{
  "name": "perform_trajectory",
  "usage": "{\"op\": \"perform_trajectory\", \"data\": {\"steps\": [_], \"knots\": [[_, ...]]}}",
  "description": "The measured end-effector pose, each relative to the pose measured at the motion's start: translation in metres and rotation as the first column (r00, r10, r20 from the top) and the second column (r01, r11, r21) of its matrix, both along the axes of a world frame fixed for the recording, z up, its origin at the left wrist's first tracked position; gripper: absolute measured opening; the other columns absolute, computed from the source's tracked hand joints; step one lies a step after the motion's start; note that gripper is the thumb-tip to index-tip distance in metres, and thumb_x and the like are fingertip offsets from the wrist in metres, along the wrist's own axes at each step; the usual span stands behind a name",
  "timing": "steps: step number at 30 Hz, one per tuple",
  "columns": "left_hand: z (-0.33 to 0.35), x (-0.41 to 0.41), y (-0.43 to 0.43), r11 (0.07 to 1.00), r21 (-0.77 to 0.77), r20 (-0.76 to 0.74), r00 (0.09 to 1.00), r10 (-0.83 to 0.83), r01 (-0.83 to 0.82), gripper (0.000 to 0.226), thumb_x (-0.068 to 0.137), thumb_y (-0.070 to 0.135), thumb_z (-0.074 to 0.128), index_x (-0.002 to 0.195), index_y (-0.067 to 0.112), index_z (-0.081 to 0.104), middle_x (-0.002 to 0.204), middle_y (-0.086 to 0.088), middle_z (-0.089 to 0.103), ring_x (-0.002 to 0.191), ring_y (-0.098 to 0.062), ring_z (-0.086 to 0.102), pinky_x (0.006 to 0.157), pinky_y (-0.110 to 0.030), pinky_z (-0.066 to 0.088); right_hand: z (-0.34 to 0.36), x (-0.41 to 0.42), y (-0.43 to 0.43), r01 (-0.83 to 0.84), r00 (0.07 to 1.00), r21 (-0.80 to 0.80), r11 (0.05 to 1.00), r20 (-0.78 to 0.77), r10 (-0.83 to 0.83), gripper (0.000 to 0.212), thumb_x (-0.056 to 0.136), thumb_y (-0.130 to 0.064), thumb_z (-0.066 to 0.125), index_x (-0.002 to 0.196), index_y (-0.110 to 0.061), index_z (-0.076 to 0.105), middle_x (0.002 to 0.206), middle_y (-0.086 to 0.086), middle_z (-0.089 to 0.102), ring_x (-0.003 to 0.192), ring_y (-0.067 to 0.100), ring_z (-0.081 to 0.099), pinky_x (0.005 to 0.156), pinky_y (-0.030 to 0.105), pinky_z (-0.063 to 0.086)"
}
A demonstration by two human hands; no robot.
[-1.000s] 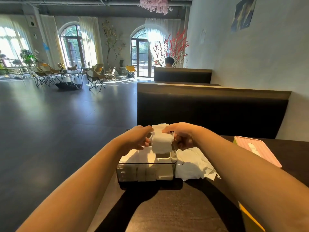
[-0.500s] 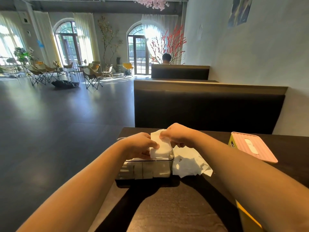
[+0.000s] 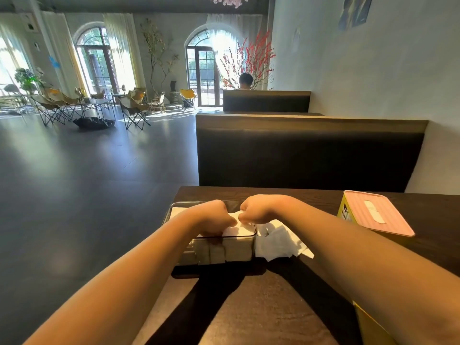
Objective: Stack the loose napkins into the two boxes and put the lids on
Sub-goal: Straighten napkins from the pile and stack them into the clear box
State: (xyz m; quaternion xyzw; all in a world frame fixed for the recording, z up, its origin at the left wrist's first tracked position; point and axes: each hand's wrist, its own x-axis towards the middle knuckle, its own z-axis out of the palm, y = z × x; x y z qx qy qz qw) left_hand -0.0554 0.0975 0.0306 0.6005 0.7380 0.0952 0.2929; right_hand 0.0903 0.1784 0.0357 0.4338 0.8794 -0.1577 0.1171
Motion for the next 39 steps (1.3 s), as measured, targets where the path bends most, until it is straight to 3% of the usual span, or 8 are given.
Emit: {"op": "perform_trajectory", "data": {"steps": [12,16,18,23,26,30,35,39], "knots": [[-0.001,0.012,-0.010,0.979,0.160,-0.300,0.951,-0.073,0.125,0.022,0.102,0.015,0.061,0.120,0.010,0.072,0.109,-0.008,0.070,0.098,-0.022,0.068,0.092,-0.032,0.059,-0.002,-0.007,-0.007,0.002,0.997,0.124,0.992,0.076,-0.012,0.017,0.098,-0.028,0.066,0.105,-0.012,0.066,0.090,0.002,0.064,0.083,0.016,0.061,0.076,0.030,0.052],[0.002,0.010,-0.013,0.977,0.024,-0.156,0.966,-0.204,0.210,0.033,0.108,0.035,0.054,0.113,0.013,0.077,0.104,-0.004,0.074,0.098,-0.020,0.069,0.091,-0.034,0.054,0.001,0.001,-0.015,0.036,0.998,0.184,0.982,-0.060,-0.025,0.017,0.094,-0.025,0.070,0.108,-0.016,0.064,0.096,0.002,0.065,0.086,0.016,0.063,0.075,0.028,0.056],[0.005,0.011,-0.013,0.972,-0.046,-0.095,0.968,-0.232,0.228,0.045,0.111,0.044,0.044,0.110,0.015,0.078,0.108,-0.003,0.076,0.100,-0.019,0.068,0.097,-0.037,0.050,0.005,0.005,-0.018,0.034,0.995,0.149,0.988,-0.094,-0.020,0.015,0.095,-0.018,0.069,0.109,-0.015,0.068,0.098,0.002,0.066,0.087,0.016,0.063,0.076,0.026,0.057],[0.008,0.019,-0.013,0.951,-0.140,-0.158,0.942,-0.298,0.277,0.052,0.112,0.049,0.037,0.121,0.014,0.074,0.124,-0.006,0.071,0.113,-0.021,0.064,0.113,-0.044,0.045,0.006,0.011,-0.021,-0.011,0.999,0.009,1.000,-0.050,0.012,0.022,0.101,-0.012,0.059,0.116,-0.010,0.075,0.093,0.000,0.065,0.080,0.012,0.058,0.066,0.020,0.047],[0.011,0.017,-0.016,0.951,-0.130,-0.134,0.945,-0.299,0.282,0.050,0.112,0.046,0.038,0.119,0.014,0.076,0.120,-0.006,0.072,0.109,-0.021,0.064,0.109,-0.041,0.047,-0.003,0.011,-0.022,-0.020,1.000,-0.036,0.999,0.020,0.020,0.024,0.103,-0.014,0.055,0.117,-0.007,0.074,0.104,0.008,0.067,0.089,0.017,0.061,0.070,0.023,0.049],[0.010,-0.001,-0.013,0.964,-0.085,-0.201,0.943,-0.265,0.253,0.048,0.109,0.051,0.044,0.107,0.022,0.082,0.108,-0.001,0.074,0.100,-0.018,0.066,0.103,-0.040,0.052,0.001,0.010,-0.023,0.005,1.000,-0.096,0.995,0.022,-0.002,0.042,0.101,0.000,0.052,0.137,-0.017,0.066,0.113,0.003,0.059,0.092,0.018,0.061,0.058,0.021,0.046],[0.005,-0.003,-0.016,0.955,-0.141,-0.247,0.925,-0.289,0.261,0.051,0.109,0.054,0.042,0.114,0.019,0.079,0.119,0.000,0.071,0.107,-0.019,0.064,0.110,-0.044,0.049,-0.005,0.004,-0.021,0.042,0.998,-0.096,0.995,0.057,-0.036,0.048,0.097,0.006,0.053,0.141,-0.011,0.063,0.134,0.012,0.061,0.109,0.026,0.063,0.089,0.032,0.059],[0.008,0.000,-0.018,0.939,-0.188,-0.214,0.921,-0.326,0.288,0.055,0.112,0.050,0.035,0.112,0.020,0.081,0.119,0.000,0.068,0.111,-0.018,0.061,0.109,-0.039,0.042,-0.008,0.003,-0.019,0.051,0.995,-0.068,0.996,0.085,-0.045,0.039,0.101,-0.001,0.052,0.138,-0.004,0.063,0.129,0.017,0.062,0.107,0.033,0.068,0.095,0.041,0.061]]}}
